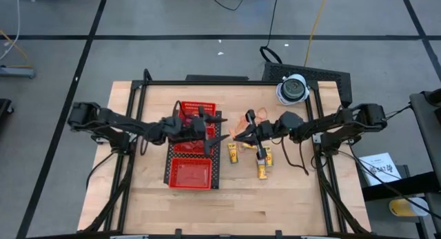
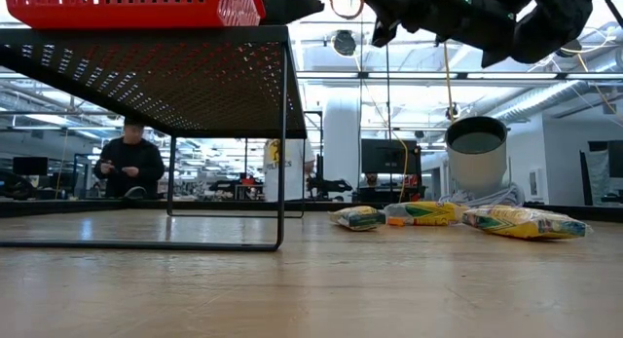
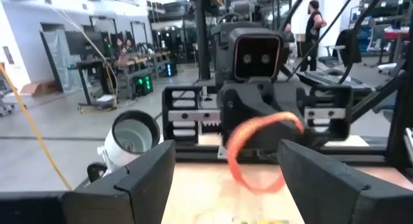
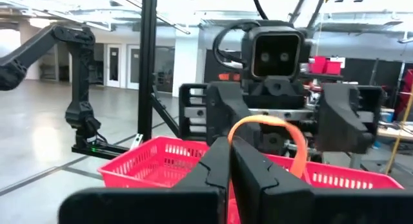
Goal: Pick & Place Office Desk Supplies
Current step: Put the orange rubber band into the middle red basket on the shelf
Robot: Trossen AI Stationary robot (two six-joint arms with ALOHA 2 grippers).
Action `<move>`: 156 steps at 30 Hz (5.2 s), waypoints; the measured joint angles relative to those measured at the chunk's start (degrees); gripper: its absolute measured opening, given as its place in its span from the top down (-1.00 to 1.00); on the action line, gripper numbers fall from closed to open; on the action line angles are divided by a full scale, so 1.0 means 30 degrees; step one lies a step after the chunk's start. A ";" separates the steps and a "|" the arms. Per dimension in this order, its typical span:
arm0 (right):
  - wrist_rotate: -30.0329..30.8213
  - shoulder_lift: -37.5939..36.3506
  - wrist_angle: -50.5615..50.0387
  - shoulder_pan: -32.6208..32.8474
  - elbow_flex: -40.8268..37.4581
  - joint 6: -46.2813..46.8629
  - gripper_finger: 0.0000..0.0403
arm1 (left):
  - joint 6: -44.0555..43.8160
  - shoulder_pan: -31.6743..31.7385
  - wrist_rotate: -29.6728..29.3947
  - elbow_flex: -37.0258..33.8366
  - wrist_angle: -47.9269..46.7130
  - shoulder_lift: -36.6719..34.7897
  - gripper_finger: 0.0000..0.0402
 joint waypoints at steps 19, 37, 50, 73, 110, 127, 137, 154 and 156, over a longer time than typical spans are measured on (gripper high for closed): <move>0.0072 0.1509 -0.0052 0.0120 0.1297 0.0077 1.00 | -0.0257 0.0395 0.0019 0.0678 0.0312 0.0720 -0.42; 0.0063 0.1316 -0.1019 0.0069 0.1297 0.0041 1.00 | 0.0039 0.0397 0.0019 0.0678 -0.0018 0.0512 0.77; 0.1344 0.0452 -0.3991 0.0069 0.1282 -0.0339 0.44 | -0.0381 0.0389 0.0914 0.0656 -0.4926 -0.2826 0.97; 0.2190 -0.4032 -1.3242 -0.0441 0.1246 -0.0680 0.07 | -0.6303 -0.1072 -0.1369 0.0659 -1.7853 -0.6505 0.82; 0.9177 -0.4010 -1.6665 -0.0449 -0.0287 -0.1030 0.10 | -0.8860 0.0375 0.1501 0.0678 -1.7951 -1.1365 -0.36; 0.9524 0.0679 -1.1702 -0.2693 -0.5231 0.1549 0.19 | -0.6711 0.0455 0.0911 0.0670 -1.6830 -1.0847 -0.36; 0.9596 0.3762 -1.0063 -0.3117 -0.5187 0.2106 0.32 | -0.6606 0.0466 0.0654 0.0670 -1.6847 -0.9924 -0.36; 0.9594 0.3186 -0.8043 -0.3569 -0.5333 0.1105 0.99 | -0.6562 0.0469 0.0299 0.0663 -1.6404 -0.9259 -0.36; 0.9674 0.2180 -0.7638 -0.3596 -0.5308 0.0757 0.99 | -0.6569 0.0469 0.0301 0.0663 -1.6330 -0.9266 -0.36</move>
